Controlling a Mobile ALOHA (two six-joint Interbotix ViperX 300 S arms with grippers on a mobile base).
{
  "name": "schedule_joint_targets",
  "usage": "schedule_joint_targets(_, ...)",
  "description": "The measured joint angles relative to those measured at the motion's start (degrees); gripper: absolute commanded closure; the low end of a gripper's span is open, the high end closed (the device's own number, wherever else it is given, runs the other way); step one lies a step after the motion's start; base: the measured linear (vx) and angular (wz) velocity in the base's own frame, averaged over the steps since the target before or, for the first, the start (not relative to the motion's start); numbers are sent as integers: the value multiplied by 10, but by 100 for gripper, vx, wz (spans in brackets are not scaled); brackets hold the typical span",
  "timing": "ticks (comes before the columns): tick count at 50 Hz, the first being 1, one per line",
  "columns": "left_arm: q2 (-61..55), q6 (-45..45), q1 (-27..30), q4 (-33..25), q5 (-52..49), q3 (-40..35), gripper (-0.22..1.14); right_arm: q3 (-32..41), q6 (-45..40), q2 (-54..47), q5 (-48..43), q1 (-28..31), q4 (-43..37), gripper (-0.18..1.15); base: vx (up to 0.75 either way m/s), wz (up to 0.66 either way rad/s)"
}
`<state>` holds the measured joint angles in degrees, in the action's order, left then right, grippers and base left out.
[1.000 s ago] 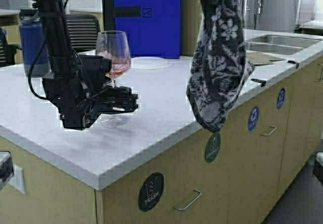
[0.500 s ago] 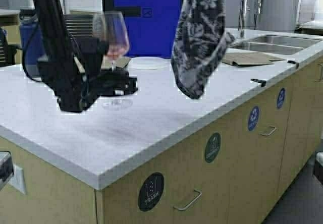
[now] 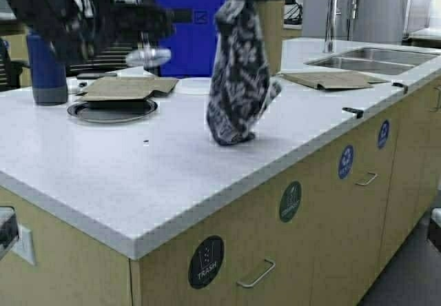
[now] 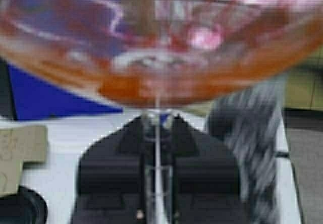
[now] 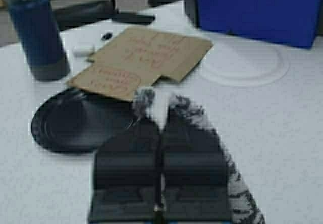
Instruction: Get the cloth and wipe up the spill under the wine glass
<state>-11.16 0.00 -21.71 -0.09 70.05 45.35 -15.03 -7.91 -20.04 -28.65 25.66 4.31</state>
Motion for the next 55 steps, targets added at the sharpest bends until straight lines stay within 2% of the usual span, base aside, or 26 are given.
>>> schedule_joint_targets(14,178,0,0,0,-238,-25,63,32,-25,-102,-6,54,1,91,0,0)
schedule_joint_targets(24,245,0,0,0,-382,-81,63,33,-33,-145,-5,135,0,91,0,0)
schedule_joint_targets(42,262,-2,-1,0,-402,-105,63,33,-33,-170,-5,284,2,91,0,0)
schedule_joint_targets(50,258,-1,-1,0,-402,-105,63,23,-32,-154,-6,295,4,91,0,0)
schedule_joint_targets(55,243,-2,-1,0,-399,-105,63,5,-30,-129,-6,279,2,91,0,0)
